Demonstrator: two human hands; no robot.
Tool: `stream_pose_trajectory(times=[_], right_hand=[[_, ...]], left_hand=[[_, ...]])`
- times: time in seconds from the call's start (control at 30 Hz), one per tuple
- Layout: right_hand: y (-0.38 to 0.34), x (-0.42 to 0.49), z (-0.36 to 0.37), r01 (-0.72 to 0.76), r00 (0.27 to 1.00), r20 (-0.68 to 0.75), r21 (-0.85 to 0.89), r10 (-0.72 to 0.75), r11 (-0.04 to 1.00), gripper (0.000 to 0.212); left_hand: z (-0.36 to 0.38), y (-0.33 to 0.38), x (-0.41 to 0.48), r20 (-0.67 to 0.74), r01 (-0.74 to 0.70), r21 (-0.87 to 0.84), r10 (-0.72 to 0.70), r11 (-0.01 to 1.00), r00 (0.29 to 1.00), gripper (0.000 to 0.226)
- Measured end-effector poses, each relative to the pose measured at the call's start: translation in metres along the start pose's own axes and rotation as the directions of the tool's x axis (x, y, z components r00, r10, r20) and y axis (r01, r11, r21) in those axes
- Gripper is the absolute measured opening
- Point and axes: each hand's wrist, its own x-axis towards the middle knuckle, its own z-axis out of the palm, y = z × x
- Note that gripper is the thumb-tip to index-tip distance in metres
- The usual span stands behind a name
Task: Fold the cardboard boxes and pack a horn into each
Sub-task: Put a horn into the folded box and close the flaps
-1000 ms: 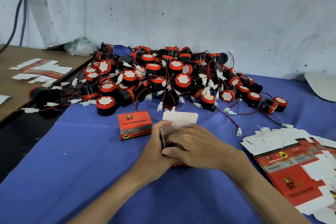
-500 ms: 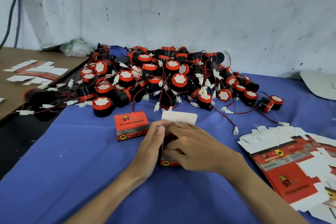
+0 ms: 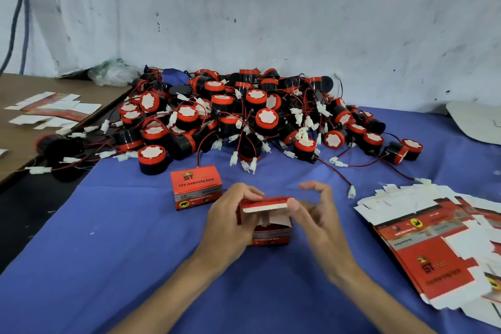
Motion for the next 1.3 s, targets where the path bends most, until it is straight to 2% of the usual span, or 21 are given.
stream_pose_trajectory(times=[0.07,0.17,0.2,0.27,0.33,0.43,0.5,0.57,0.63,0.7,0.8,0.93,1.03,1.13,1.2,1.23,1.27,1.3], right_hand=[[0.003,0.003,-0.003,-0.042,0.999,-0.033,0.021,0.042,0.999,0.036],[0.004,0.006,-0.005,-0.012,1.0,0.021,0.026,0.012,1.0,0.015],[0.005,0.005,-0.005,-0.005,1.0,0.029,0.015,0.005,1.0,0.017],[0.007,0.005,-0.004,0.011,1.0,0.013,-0.046,-0.01,0.999,0.021],[0.007,0.005,-0.004,0.052,0.998,-0.028,-0.162,-0.057,0.985,0.021],[0.007,0.003,-0.008,0.207,0.978,0.046,-0.322,-0.203,0.924,0.03],[0.009,0.004,-0.013,0.365,0.929,0.118,-0.433,-0.35,0.824,0.033],[0.013,0.003,-0.013,0.499,0.839,0.181,-0.634,-0.513,0.591,0.034],[0.014,0.001,-0.014,0.483,0.794,0.214,-0.789,-0.569,0.379,0.03],[0.014,0.0,-0.017,0.439,0.812,0.217,-0.838,-0.542,0.322,0.028],[0.013,-0.002,-0.02,0.502,0.838,0.304,-0.756,-0.453,0.421,0.027],[0.013,-0.003,-0.024,0.594,0.801,0.418,-0.639,-0.428,0.488,0.035],[0.021,-0.004,-0.026,0.631,0.762,0.459,-0.685,-0.457,0.364,0.031],[0.022,-0.006,-0.025,0.609,0.782,0.466,-0.715,-0.415,0.345,0.046],[0.019,-0.007,-0.029,0.625,0.768,0.484,-0.709,-0.419,0.326,0.039],[0.018,-0.008,-0.033,0.614,0.768,0.477,-0.74,-0.428,0.276,0.035],[0.014,-0.007,-0.037,0.563,0.794,0.453,-0.799,-0.407,0.209,0.038],[0.01,-0.006,-0.043,0.439,0.852,0.369,-0.89,-0.372,0.124,0.047]], left_hand=[[-0.003,0.0,-0.001,0.024,-0.056,0.049,0.055,0.997,0.998,0.016],[-0.011,0.0,-0.003,0.129,-0.098,0.051,0.09,0.994,0.988,0.026],[-0.015,0.0,-0.003,0.175,-0.117,0.049,0.107,0.992,0.979,0.034],[-0.02,-0.001,-0.001,0.216,-0.163,0.091,0.141,0.982,0.966,0.043],[-0.023,-0.003,0.002,0.204,-0.188,0.14,0.157,0.972,0.966,0.042],[-0.024,-0.005,0.004,0.228,-0.183,0.104,0.156,0.978,0.961,0.041],[-0.024,-0.007,0.002,0.257,-0.216,0.099,0.185,0.971,0.948,0.04],[-0.024,-0.009,0.001,0.283,-0.263,0.122,0.221,0.957,0.933,0.039],[-0.026,-0.012,0.001,0.317,-0.31,0.153,0.251,0.938,0.915,0.038],[-0.029,-0.013,0.001,0.35,-0.354,0.176,0.278,0.918,0.895,0.037],[-0.029,-0.014,-0.002,0.363,-0.42,0.233,0.322,0.877,0.874,0.035],[-0.027,-0.014,-0.004,0.354,-0.472,0.301,0.362,0.829,0.862,0.04],[-0.02,-0.012,-0.003,0.324,-0.504,0.375,0.4,0.778,0.857,0.045],[-0.011,-0.009,-0.003,0.318,-0.538,0.457,0.435,0.708,0.842,0.042],[-0.008,-0.009,-0.002,0.309,-0.551,0.492,0.456,0.674,0.834,0.041],[-0.007,-0.01,-0.003,0.302,-0.554,0.508,0.466,0.66,0.832,0.04],[-0.007,-0.011,-0.003,0.294,-0.549,0.526,0.467,0.65,0.834,0.039],[-0.008,-0.011,-0.003,0.277,-0.531,0.553,0.459,0.642,0.844,0.039]])
